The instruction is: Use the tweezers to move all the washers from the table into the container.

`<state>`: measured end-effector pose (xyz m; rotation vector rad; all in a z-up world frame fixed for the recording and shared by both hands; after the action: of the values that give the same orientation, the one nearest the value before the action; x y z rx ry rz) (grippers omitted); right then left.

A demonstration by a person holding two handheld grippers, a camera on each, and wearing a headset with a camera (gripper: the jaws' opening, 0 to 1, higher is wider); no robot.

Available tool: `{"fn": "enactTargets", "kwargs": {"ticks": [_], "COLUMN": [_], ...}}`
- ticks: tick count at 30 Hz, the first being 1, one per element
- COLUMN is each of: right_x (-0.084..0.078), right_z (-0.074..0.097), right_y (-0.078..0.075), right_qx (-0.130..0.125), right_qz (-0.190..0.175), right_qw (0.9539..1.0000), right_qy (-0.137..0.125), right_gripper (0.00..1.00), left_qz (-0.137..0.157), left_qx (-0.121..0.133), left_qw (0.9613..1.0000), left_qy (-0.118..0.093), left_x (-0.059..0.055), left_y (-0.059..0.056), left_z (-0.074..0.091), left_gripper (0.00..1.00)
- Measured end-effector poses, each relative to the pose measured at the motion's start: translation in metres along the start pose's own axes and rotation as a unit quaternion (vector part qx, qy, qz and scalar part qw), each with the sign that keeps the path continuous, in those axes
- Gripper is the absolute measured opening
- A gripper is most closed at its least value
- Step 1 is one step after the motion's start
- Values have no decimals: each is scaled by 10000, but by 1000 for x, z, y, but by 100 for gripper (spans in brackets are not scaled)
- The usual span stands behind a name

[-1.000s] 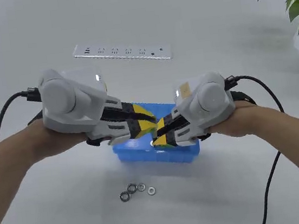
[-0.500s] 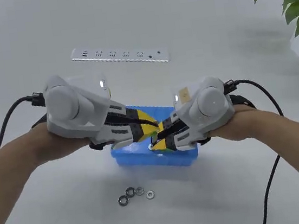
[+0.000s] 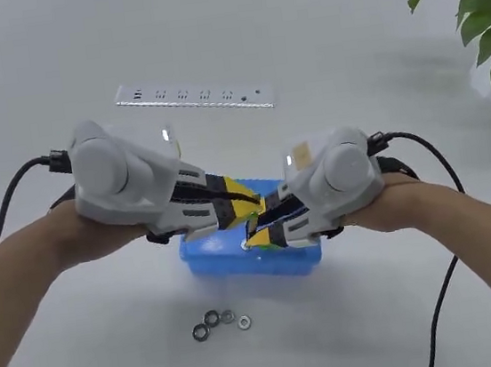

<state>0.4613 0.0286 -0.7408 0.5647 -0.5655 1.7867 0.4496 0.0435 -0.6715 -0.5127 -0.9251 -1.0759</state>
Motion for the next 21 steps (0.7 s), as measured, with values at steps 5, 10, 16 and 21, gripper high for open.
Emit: {"fn": "enactTargets", "kwargs": {"ticks": [5, 10, 16, 21], "right_x": [3, 6, 6, 5], "right_z": [7, 15, 26, 36], "right_y": [1, 2, 7, 12], "right_qx": [-99, -195, -342, -494], "right_qz": [-49, -136, -261, -444], "right_qw": [9999, 9997, 9990, 9977], "right_qy": [-49, -85, -104, -122], "right_gripper": [16, 18, 21, 23], "left_qz": [29, 34, 51, 63], "left_qx": [9, 41, 108, 158], "left_qw": [10000, 10000, 9999, 9998], "left_qy": [1, -34, -37, -54], "left_x": [5, 11, 19, 24], "left_y": [-2, -3, -4, -7], "left_z": [4, 8, 14, 18], "left_gripper": [5, 5, 5, 5]}}
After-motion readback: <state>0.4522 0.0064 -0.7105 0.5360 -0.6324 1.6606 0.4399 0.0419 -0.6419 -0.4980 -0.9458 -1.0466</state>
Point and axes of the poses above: the centre of the closed fingertips' face, and the gripper's own axes: z roughly backward along the fingers, y roughly to its left, x roughly out of its top, the point moved 3 cm from there along z, roughly backward along the fingers, and after that the axes turned 6 degrees about y, right-handed, at the moved point
